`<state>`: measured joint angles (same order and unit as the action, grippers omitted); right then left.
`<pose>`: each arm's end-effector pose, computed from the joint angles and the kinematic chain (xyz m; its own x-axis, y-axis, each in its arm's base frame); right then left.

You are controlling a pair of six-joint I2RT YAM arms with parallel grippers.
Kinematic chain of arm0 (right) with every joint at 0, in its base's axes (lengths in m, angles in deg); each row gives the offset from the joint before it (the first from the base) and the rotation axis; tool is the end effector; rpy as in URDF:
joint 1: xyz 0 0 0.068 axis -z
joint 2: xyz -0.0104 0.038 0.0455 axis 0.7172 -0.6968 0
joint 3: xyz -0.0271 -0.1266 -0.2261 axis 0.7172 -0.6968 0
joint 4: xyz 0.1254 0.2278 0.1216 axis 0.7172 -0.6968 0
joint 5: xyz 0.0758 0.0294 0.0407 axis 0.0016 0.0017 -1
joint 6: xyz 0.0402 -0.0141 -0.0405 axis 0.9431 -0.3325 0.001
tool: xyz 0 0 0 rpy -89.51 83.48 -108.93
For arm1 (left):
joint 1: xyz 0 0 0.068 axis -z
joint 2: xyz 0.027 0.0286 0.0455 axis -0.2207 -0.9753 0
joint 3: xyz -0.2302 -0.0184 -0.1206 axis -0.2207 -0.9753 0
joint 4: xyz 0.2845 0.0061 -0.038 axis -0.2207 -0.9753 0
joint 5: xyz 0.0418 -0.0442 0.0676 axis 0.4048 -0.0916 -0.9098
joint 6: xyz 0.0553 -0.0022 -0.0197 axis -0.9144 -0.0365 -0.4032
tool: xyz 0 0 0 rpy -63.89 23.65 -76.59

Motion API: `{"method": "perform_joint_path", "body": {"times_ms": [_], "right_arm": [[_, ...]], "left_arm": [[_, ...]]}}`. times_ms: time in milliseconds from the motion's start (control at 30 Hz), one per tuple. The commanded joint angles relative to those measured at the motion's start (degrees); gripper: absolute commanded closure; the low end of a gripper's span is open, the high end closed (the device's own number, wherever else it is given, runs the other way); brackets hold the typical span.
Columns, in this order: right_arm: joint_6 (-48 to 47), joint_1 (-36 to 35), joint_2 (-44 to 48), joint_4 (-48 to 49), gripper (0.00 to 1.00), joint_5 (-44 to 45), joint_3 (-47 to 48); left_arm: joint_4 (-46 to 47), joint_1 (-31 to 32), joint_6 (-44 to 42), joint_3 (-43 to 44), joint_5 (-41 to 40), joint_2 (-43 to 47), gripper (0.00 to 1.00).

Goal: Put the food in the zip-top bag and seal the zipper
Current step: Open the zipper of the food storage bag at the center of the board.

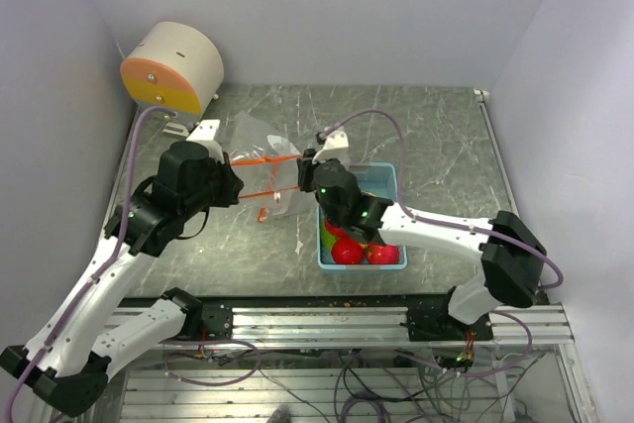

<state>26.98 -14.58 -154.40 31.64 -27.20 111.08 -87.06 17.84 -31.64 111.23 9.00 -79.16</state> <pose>0.2166 0.3283 0.2597 -0.2270 0.1545 -0.9616 -0.3282 0.9175 0.2249 0.1865 -0.1063 0.3627 -0.5884 -0.1629 -0.7920 0.2076 0.9162 -0.3427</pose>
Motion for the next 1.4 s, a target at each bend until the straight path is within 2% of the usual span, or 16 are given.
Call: {"method": "perform_joint_path", "body": {"times_ms": [0, 167, 367, 467, 633, 733, 867, 1167, 1367], "right_arm": [[6.5, 3.1, 4.8, -1.6, 0.81, 5.7, -4.0], [11.9, 3.2, 2.8, -5.3, 0.81, 0.7, -6.7], [16.1, 2.8, -2.1, 4.1, 0.77, -18.5, -13.0], [18.0, 2.2, -5.0, 5.9, 0.74, -23.5, -12.9], [20.0, 2.0, -5.6, 3.2, 0.71, -20.9, -13.4], [19.0, 2.0, -3.6, -0.3, 0.52, -18.1, -13.2], [15.4, 2.0, 0.6, -2.6, 0.4, -17.9, -13.4], [9.7, 1.6, 10.7, -8.3, 0.3, -20.8, -13.4], [10.0, 1.6, 14.5, -16.5, 0.25, -16.3, -12.8]], "left_arm": [[-12.6, 0.3, -2.4, 5.3, -9.1, 1.9, 0.93], [-19.0, 0.3, -3.9, 9.0, -15.1, -1.1, 0.93], [-18.4, 0.3, -5.4, 10.3, -13.9, -4.9, 0.93], [-16.3, 0.3, -5.9, 9.5, -12.3, -7.5, 0.93], [-11.5, 0.3, -6.1, 5.4, -9.1, -12.3, 0.93], [-7.5, 0.4, -6.1, 2.3, -7.4, -14.4, 0.93], [-4.0, 0.5, -6.0, -0.3, -6.7, -17.0, 0.93], [-1.8, 0.7, -6.0, -1.1, -6.5, -18.5, 0.93], [-1.8, 0.8, -6.3, -1.2, -6.3, -18.4, 0.93]]}}
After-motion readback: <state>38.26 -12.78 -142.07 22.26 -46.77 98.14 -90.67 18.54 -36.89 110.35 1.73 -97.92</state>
